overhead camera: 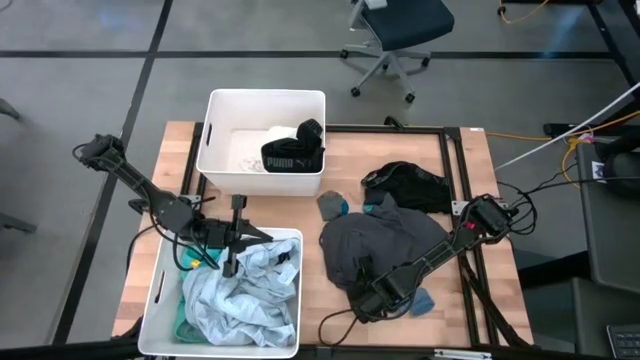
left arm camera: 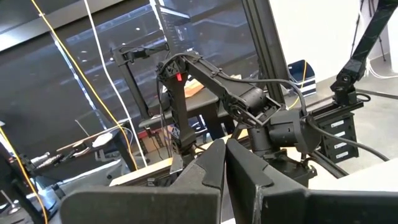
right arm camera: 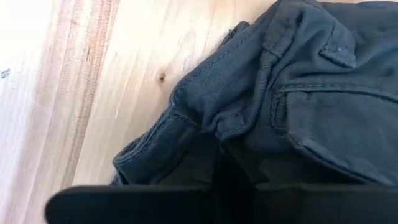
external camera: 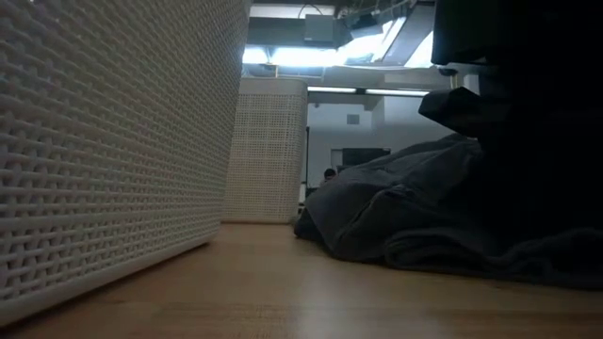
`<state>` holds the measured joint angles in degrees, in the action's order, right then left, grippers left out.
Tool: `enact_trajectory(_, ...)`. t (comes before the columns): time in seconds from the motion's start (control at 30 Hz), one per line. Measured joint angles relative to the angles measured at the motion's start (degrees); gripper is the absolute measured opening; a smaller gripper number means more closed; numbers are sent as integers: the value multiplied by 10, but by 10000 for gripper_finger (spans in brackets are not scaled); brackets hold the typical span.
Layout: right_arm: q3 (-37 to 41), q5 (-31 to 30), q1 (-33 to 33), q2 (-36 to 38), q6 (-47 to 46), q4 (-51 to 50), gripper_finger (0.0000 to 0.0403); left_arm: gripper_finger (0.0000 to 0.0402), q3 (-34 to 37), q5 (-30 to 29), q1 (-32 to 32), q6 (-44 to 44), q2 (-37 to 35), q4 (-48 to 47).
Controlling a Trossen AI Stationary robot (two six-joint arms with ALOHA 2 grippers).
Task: Sort clothes
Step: Put the gray short into the bottom laundry organizer
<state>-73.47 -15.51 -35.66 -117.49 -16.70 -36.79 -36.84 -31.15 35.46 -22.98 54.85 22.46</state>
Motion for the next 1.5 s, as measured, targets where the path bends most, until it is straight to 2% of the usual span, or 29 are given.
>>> enact_trajectory(0.17, 2, 1, -3, 17, -8, -2, 8, 5, 0, 0, 0, 0, 0, 0)
enact_trajectory(0.3, 7, -24, -12, 51, -11, -14, 10, 5, 0, 0, 0, 0, 0, -2)
enact_trajectory(0.53, 5, -111, -23, 134, -27, -45, 5, 5, 0, 0, 1, 0, 0, -5)
enact_trajectory(1.0, 3, -241, -22, 268, -10, -90, 4, 5, 0, 0, 1, 0, 0, -6)
enact_trajectory(1.1, -21, -274, -22, 284, 8, -102, 4, 5, 0, 0, 1, 0, 0, -6)
enact_trajectory(1.5, -201, -374, -22, 289, 142, -132, 4, 5, 0, 0, 1, 0, 0, -10)
